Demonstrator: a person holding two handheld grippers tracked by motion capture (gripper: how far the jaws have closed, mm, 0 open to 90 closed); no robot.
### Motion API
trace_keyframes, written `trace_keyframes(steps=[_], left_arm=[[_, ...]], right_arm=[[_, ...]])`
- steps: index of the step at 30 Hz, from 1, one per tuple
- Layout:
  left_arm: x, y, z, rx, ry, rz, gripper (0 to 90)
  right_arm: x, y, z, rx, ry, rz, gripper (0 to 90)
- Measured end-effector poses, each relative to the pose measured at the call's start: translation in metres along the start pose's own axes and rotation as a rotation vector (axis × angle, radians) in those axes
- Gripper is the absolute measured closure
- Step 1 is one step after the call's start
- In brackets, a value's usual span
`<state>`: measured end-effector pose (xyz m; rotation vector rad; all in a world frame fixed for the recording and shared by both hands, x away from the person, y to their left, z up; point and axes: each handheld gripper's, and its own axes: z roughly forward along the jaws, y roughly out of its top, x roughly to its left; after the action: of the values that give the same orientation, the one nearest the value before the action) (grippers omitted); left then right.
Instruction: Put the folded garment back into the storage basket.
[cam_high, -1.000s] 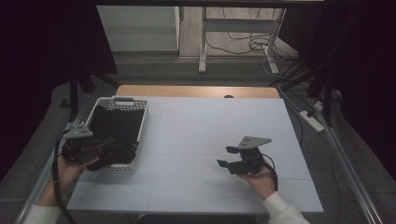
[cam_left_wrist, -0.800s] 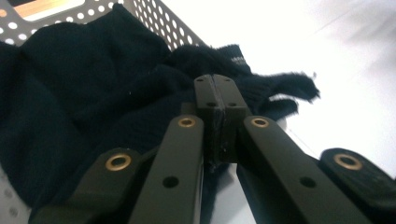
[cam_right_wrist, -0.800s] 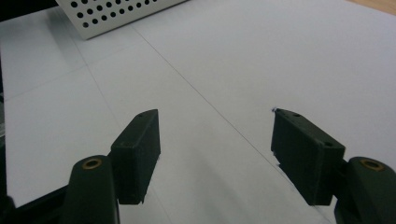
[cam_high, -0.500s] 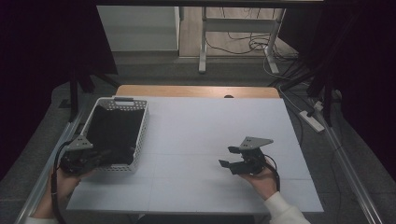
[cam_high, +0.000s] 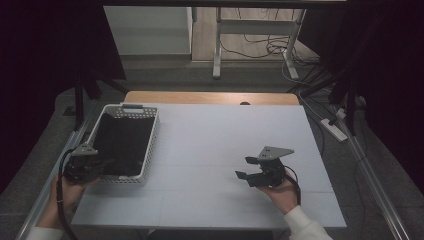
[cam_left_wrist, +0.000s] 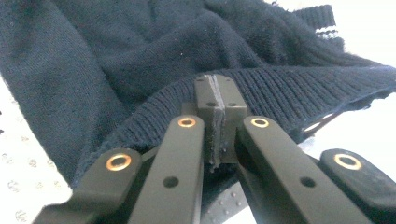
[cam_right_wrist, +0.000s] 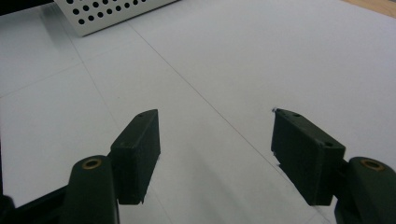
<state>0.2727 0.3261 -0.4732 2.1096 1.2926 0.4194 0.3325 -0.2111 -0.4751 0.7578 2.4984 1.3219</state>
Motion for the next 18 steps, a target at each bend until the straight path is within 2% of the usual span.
trace_keyframes(steps=[3, 7, 13, 15, 18], left_arm=[[0.000, 0.001, 0.001, 0.005, 0.001, 0.000, 88.9], [-0.002, 0.003, 0.000, -0.013, -0.001, 0.003, 88.8], [-0.009, 0.011, -0.012, -0.093, -0.023, 0.006, 88.8], [-0.012, 0.015, -0.015, -0.123, -0.045, 0.004, 88.8], [-0.017, 0.022, -0.018, -0.177, -0.032, 0.000, 88.7]], right_arm=[[0.000, 0.000, 0.000, 0.006, -0.002, 0.001, 32.1], [0.000, 0.000, 0.001, 0.010, -0.002, -0.002, 31.6], [-0.001, 0.000, -0.002, 0.002, -0.004, 0.004, 31.5], [-0.001, -0.001, -0.003, 0.001, -0.006, 0.006, 31.3], [-0.003, -0.002, -0.006, -0.003, -0.008, 0.010, 30.1]])
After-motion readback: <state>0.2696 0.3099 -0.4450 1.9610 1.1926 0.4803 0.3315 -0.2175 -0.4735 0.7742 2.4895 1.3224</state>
